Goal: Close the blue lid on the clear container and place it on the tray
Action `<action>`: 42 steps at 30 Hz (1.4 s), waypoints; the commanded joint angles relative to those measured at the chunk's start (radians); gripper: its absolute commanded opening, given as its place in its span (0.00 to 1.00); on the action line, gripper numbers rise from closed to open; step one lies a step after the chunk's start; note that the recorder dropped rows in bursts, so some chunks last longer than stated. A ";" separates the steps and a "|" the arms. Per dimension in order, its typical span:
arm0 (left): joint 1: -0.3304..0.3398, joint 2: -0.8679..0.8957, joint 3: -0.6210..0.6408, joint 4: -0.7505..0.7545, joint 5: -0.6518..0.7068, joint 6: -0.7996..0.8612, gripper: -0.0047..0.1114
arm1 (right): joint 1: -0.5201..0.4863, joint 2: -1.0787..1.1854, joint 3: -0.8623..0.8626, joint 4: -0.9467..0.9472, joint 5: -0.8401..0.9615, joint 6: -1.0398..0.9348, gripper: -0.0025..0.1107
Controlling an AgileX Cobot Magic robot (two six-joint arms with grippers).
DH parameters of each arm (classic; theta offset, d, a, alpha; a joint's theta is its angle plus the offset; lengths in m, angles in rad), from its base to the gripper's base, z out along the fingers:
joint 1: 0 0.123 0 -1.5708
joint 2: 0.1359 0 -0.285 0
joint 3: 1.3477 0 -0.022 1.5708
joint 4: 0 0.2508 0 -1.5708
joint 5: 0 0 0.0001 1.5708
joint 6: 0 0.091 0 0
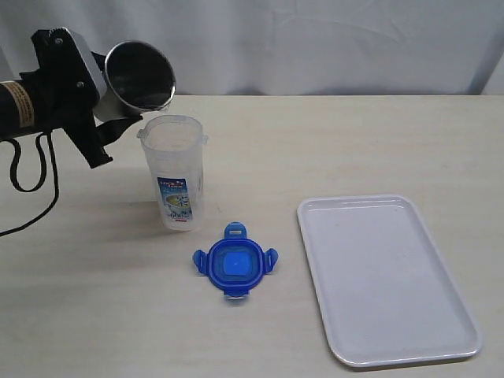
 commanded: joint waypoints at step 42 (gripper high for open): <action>-0.001 0.201 -0.077 -0.508 -0.217 -0.283 0.04 | 0.002 -0.002 0.003 0.001 0.000 0.005 0.06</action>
